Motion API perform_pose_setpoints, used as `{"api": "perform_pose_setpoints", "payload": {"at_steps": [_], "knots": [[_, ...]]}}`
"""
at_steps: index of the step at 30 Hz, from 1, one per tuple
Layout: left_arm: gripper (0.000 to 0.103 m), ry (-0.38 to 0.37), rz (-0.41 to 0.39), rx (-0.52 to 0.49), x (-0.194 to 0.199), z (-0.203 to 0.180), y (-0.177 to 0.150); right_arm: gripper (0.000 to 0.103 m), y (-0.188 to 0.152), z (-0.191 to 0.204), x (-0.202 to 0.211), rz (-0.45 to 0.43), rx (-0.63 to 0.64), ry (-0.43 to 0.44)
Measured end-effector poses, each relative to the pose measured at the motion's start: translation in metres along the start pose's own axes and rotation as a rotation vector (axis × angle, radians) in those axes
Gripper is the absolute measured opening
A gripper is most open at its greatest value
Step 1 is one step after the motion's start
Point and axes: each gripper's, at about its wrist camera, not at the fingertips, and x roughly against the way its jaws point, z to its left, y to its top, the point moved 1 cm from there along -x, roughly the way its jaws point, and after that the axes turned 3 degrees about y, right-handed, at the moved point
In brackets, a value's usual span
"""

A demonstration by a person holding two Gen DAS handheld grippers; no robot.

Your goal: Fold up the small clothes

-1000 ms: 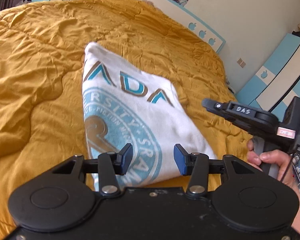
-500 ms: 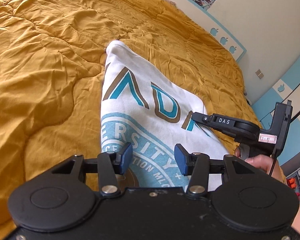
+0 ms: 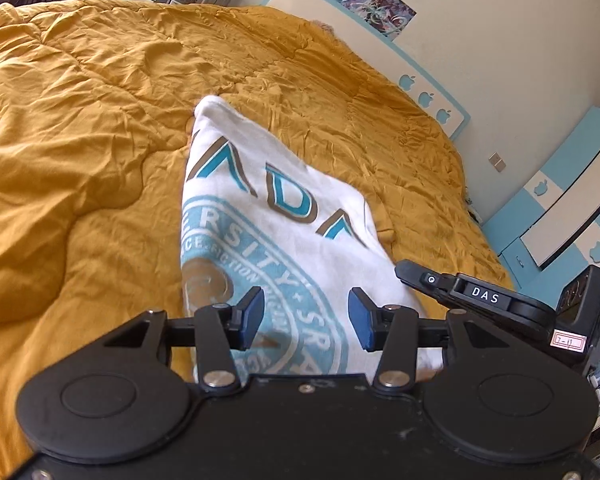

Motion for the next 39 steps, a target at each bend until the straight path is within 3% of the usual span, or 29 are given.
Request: {"api": "perform_pose_setpoints", "payload": {"at_steps": [4, 6, 10, 11, 12, 15, 18, 21, 26, 31, 39], "knots": [[0.05, -0.008, -0.002, 0.009, 0.002, 0.011, -0.016, 0.012, -0.016, -0.013, 0.004, 0.026, -0.015, -0.085], [0.05, 0.003, 0.007, 0.01, -0.001, 0.01, -0.019, 0.007, -0.02, -0.024, -0.002, 0.041, -0.032, -0.112], [0.05, 0.041, 0.008, -0.022, -0.001, -0.001, -0.013, 0.007, -0.02, -0.028, 0.005, 0.048, -0.106, -0.109], [0.05, 0.05, 0.006, -0.025, 0.002, -0.005, -0.007, 0.012, -0.017, -0.025, 0.01, 0.042, -0.122, -0.114], [0.05, 0.057, 0.004, -0.021, 0.005, -0.009, -0.003, 0.026, -0.017, -0.017, 0.019, 0.032, -0.131, -0.129], [0.051, 0.131, 0.003, -0.051, 0.017, -0.03, 0.009, 0.051, -0.016, 0.009, 0.043, 0.028, -0.1, -0.213], [0.053, 0.232, 0.001, -0.108, 0.031, -0.052, 0.011, 0.052, -0.017, 0.035, 0.063, 0.023, -0.045, -0.275], [0.056, 0.261, -0.024, -0.14, 0.051, -0.066, 0.003, 0.059, -0.021, 0.058, 0.081, 0.029, 0.003, -0.345], [0.059, 0.332, -0.006, -0.186, 0.078, -0.075, -0.022, 0.063, -0.035, 0.092, 0.108, 0.02, 0.105, -0.364], [0.06, 0.353, 0.007, -0.179, 0.093, -0.073, -0.038, 0.063, -0.048, 0.109, 0.112, 0.06, 0.196, -0.377], [0.06, 0.361, 0.001, -0.186, 0.103, -0.078, -0.041, 0.063, -0.058, 0.118, 0.118, 0.073, 0.184, -0.371]]}}
